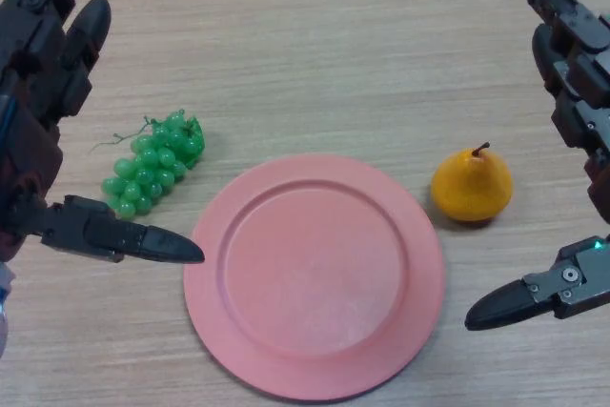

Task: Pick up the yellow pear and place it on the plate

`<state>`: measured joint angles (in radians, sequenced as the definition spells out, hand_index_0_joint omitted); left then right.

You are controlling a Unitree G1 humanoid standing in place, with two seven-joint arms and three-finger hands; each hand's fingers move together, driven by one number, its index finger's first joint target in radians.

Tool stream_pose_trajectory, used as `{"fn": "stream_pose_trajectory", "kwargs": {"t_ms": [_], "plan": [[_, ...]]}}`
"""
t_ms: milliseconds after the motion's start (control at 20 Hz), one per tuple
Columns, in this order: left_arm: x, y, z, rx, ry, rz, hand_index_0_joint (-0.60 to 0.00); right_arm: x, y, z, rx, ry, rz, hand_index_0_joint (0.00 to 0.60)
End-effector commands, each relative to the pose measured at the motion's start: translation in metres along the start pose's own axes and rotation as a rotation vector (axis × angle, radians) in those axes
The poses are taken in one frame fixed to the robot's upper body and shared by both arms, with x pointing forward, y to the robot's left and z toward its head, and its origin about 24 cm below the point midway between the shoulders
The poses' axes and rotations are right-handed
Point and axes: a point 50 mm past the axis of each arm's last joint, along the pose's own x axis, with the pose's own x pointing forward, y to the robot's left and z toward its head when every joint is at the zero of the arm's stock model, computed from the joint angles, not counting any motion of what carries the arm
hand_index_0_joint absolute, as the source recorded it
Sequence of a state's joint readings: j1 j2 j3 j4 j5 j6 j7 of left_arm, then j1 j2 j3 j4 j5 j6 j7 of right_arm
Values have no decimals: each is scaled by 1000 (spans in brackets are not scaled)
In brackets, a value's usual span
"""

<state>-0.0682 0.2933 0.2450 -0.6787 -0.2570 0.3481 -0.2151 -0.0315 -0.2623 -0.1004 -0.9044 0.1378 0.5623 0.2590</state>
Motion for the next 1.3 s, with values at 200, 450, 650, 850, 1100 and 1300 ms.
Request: {"fn": "stream_pose_trajectory", "kwargs": {"t_ms": [200, 450, 650, 850, 1100, 1300], "plan": [[0, 9, 29, 39, -185, 22, 0, 1, -4, 26, -117, -209, -44, 0], [-1, 11, 22, 52, -179, 35, 0, 2, -7, 23, -103, -194, -46, 0], [-5, 20, 10, 76, -162, 44, 0, 15, -14, 8, -58, -154, -27, 0], [-6, 16, -6, 98, -105, 33, 0, 37, -28, -25, -50, -111, -38, 0], [-4, 8, -6, 75, -100, 31, 0, 59, -50, -61, -116, -79, -70, 0], [-5, -1, -3, 67, -69, -16, 0, 73, -66, -94, -173, -1, -94, 0]]}}
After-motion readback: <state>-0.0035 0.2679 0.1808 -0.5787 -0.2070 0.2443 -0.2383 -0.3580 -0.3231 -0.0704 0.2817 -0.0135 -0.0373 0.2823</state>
